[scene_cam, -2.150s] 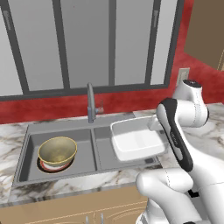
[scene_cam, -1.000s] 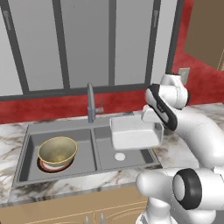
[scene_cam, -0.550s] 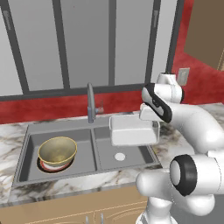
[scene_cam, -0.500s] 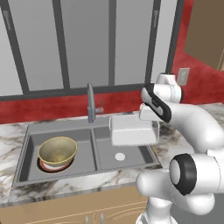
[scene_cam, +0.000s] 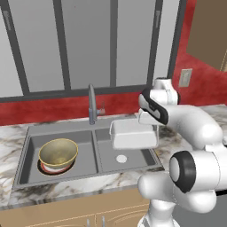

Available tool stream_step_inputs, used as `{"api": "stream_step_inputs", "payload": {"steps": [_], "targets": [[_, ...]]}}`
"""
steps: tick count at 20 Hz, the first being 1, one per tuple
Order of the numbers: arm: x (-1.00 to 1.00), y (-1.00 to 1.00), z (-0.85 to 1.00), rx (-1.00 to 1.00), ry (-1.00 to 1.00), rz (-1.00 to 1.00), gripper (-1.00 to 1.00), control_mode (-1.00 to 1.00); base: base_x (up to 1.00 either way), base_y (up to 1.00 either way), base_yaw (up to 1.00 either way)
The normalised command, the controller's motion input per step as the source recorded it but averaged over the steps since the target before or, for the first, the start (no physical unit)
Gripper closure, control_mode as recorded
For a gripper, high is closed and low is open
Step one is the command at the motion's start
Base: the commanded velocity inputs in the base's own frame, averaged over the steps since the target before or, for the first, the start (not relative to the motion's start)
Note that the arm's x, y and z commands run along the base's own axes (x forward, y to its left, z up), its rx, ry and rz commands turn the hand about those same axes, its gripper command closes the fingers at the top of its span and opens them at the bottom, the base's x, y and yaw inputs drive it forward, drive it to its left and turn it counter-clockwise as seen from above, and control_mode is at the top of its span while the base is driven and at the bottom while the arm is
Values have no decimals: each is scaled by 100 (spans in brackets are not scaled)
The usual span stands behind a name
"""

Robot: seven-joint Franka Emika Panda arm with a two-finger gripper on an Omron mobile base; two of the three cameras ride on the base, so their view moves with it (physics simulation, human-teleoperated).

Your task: Pick the bowl and tupperware and place them in the sink. Then turn on the water.

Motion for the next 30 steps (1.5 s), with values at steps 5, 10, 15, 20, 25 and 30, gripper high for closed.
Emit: {"api": "stream_step_inputs", "payload": {"steps": [5, 10, 15, 20, 25, 30], "targets": [[1, 2, -14, -6, 0, -6, 100, -100, 0, 0, 0], [2, 1, -4, -4, 0, -7, 100, -100, 0, 0, 0], [18, 9, -1, -1, 0, -11, 100, -100, 0, 0, 0], [18, 16, -7, 0, 0, -11, 100, -100, 0, 0, 0], [12, 15, -17, 0, 1, -9, 100, -100, 0, 0, 0], [9, 19, -23, 0, 7, -11, 100, -100, 0, 0, 0]]}}
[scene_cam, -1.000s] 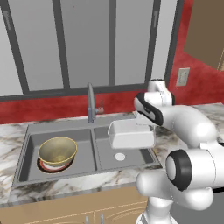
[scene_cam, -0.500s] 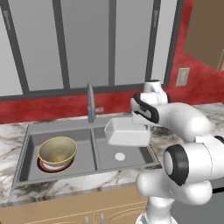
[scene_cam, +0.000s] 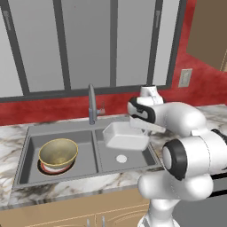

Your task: Pick the bowl and tupperware and place them in the sink. Then turn on the water.

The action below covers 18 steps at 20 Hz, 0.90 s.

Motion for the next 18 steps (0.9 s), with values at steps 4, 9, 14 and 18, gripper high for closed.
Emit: {"api": "stream_step_inputs", "payload": {"steps": [4, 9, 14, 18], "targets": [[4, 22, -25, 0, 7, -12, 100, -100, 0, 0, 0], [3, 18, -28, 0, 3, -11, 100, -100, 0, 0, 0], [10, 15, -30, 0, 0, -11, 100, -100, 0, 0, 0], [13, 9, -27, 0, 0, -11, 100, -100, 0, 0, 0]]}}
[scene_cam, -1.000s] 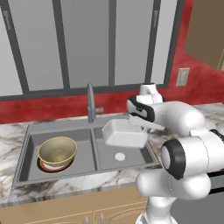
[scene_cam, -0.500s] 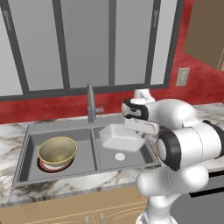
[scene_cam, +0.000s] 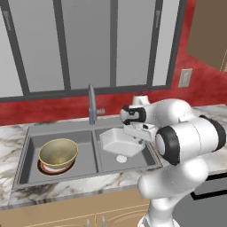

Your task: Pick the bowl and tupperware and place them in the sink. Then turn on the water.

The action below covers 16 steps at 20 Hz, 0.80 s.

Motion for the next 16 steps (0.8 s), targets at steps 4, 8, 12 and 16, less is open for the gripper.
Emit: {"api": "stream_step_inputs", "payload": {"steps": [4, 8, 12, 16], "targets": [[15, 1, -22, 0, 0, -11, 100, -100, 0, 0, 0], [14, 0, -18, 0, 0, -10, 100, -100, 0, 0, 0], [14, 0, -20, 0, 0, -8, 100, -100, 0, 0, 0], [11, 0, -22, 0, 0, -2, 100, -100, 0, 0, 0]]}}
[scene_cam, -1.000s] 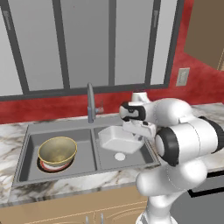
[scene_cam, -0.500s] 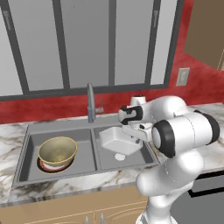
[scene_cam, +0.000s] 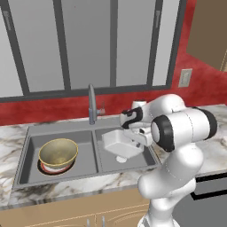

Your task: Pick the bowl and tupperware and place them in the sink. Then turn on the water.

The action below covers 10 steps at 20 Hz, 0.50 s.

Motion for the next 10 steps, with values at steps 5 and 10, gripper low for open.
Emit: {"api": "stream_step_inputs", "payload": {"steps": [5, 10], "targets": [[13, 4, -24, 0, 0, 0, 100, -100, 0, 0, 0], [17, 6, -8, -1, 0, 0, 100, -100, 0, 0, 0]]}}
